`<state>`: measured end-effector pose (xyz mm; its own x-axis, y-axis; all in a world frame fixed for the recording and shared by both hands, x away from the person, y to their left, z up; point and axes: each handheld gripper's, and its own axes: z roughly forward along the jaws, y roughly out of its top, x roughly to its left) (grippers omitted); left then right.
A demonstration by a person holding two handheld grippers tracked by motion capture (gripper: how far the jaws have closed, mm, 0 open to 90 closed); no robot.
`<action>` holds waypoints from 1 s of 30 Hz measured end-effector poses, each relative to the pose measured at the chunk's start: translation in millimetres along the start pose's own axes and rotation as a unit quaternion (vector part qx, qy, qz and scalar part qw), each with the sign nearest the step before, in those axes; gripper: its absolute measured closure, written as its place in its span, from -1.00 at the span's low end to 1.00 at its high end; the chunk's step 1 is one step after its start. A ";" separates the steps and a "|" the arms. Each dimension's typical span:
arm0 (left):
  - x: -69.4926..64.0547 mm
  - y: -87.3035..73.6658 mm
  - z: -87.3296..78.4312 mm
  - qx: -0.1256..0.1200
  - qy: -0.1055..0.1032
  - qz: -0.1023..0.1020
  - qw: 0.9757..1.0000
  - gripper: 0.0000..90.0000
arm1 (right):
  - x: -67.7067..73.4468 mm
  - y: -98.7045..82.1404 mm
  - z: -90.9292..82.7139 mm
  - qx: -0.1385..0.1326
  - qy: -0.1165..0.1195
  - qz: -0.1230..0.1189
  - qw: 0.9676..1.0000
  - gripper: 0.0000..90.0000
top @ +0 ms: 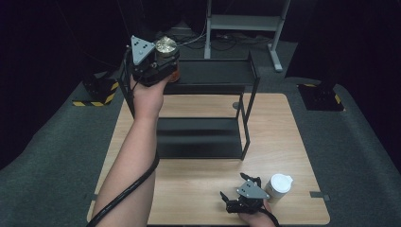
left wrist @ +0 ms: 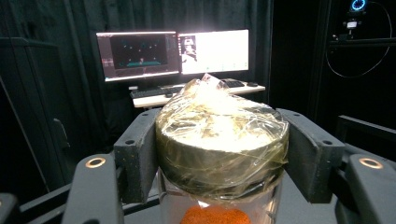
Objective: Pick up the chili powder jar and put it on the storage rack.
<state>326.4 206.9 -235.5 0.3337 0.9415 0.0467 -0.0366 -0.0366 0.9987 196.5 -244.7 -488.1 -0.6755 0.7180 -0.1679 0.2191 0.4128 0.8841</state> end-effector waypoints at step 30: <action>7.3 -6.6 5.6 0.005 -0.009 -0.024 1.000 -0.25 | -0.4 -1.1 -0.6 -0.003 -0.001 0.004 1.000 -1.00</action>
<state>334.4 212.1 -241.7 0.3525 0.9358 -0.0014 -0.0108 0.0055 0.9999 196.2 -245.8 -488.7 -0.6727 0.7220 -0.1620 0.2201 0.4043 0.8877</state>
